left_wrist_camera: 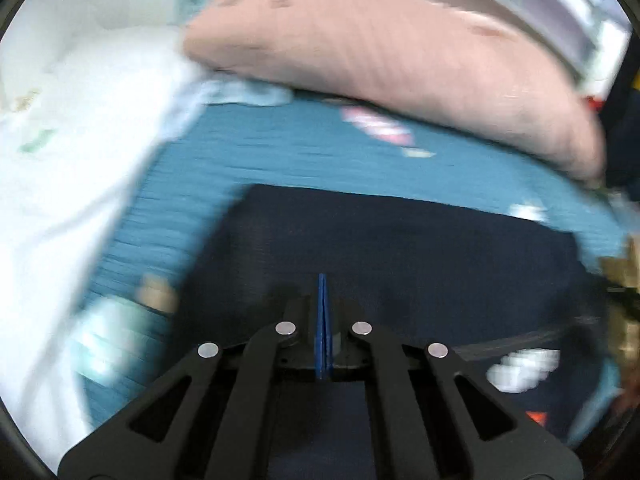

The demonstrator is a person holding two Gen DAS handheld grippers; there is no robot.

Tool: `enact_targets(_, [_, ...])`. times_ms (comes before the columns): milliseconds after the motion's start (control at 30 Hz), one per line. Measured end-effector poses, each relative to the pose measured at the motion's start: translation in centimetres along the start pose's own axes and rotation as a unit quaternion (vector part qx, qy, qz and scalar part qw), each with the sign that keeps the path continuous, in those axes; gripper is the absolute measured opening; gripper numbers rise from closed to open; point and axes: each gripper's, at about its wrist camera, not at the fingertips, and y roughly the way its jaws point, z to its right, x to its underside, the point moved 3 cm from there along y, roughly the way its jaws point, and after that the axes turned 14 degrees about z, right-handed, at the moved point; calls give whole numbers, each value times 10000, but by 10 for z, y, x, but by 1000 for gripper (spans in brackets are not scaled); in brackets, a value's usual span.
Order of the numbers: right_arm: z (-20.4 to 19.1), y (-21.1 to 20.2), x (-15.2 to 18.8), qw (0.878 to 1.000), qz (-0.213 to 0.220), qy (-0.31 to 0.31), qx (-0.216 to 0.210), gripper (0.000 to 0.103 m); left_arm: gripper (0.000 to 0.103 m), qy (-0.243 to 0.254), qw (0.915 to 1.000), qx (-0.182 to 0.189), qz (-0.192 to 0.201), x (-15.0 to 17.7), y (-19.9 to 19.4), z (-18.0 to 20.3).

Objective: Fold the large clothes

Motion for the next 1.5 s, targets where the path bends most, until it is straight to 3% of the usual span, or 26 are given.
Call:
enact_targets(100, [-54,5,26,9982,-306,-168,-489,6,2,17,9991,395,-174,22,-4,45])
enact_targets(200, [-66,16,61,9959,-708,-431,-362,2,2,140,9982,217,-537,57,7,49])
enact_targets(233, [-54,18,71,9951,-809,-551,-111,0,2,193,9983,296,-463,66,5,42])
enact_targets(300, [-29,11,79,9953,-830,-473,-166,0,2,272,9981,351,-424,68,-9,25])
enact_targets(367, [9,-7,75,9939,-792,-639,430,0,2,451,9962,-565,-477,62,-16,-9])
enact_targets(433, [49,-22,71,9908,-786,-629,900,0,2,-72,9959,-662,-610,61,-27,-51])
enact_targets(500, [72,-32,66,9927,-874,-67,826,0,2,-666,9945,-454,-664,54,-37,-77])
enact_targets(533, [74,-37,62,9907,-868,-17,1048,0,2,-492,9931,-887,-589,48,-45,-81])
enact_targets(567, [70,-41,58,9906,-796,-27,1117,6,2,-351,9939,-916,-502,41,-51,-77])
enact_targets(633, [46,-50,51,9943,-576,43,896,6,2,-494,9960,-615,-417,33,-61,-64])
enact_targets(767, [-27,-54,61,9978,-658,-49,51,6,3,-535,9976,127,-429,35,-69,-6])
enact_targets(833, [-59,-46,79,9956,-891,-103,-265,6,3,-418,9965,367,-622,48,-67,23])
enact_targets(900, [-77,-33,99,9918,-1230,-131,-326,6,3,-316,9941,538,-889,73,-64,45])
enact_targets(933, [-78,-29,107,9903,-1349,-188,-281,0,2,-275,9930,498,-1038,85,-59,48])
enact_targets(967, [-73,-27,120,9888,-1441,-379,-131,0,2,-265,9933,457,-1033,95,-57,44])
enact_targets(1033, [-62,-31,121,9895,-1314,-485,-354,0,2,-262,9936,578,-934,102,-60,30])
enact_targets(1100, [-48,-38,116,9901,-1320,-328,-355,0,2,-192,9939,459,-985,98,-61,12])
enact_targets(1200, [-16,-49,109,9909,-1130,-486,547,0,2,-309,9947,120,-978,89,-74,-16])
enact_targets(1267, [13,-56,105,9877,-1111,-376,1034,3,2,-239,9942,-422,-962,82,-83,-31])
enact_targets(1367, [53,-74,93,9875,-948,489,1163,6,2,-434,9935,-495,-926,74,-92,-46])
enact_targets(1500, [71,-99,65,9886,-576,521,1290,8,3,-369,9952,-405,-816,64,-103,-38])
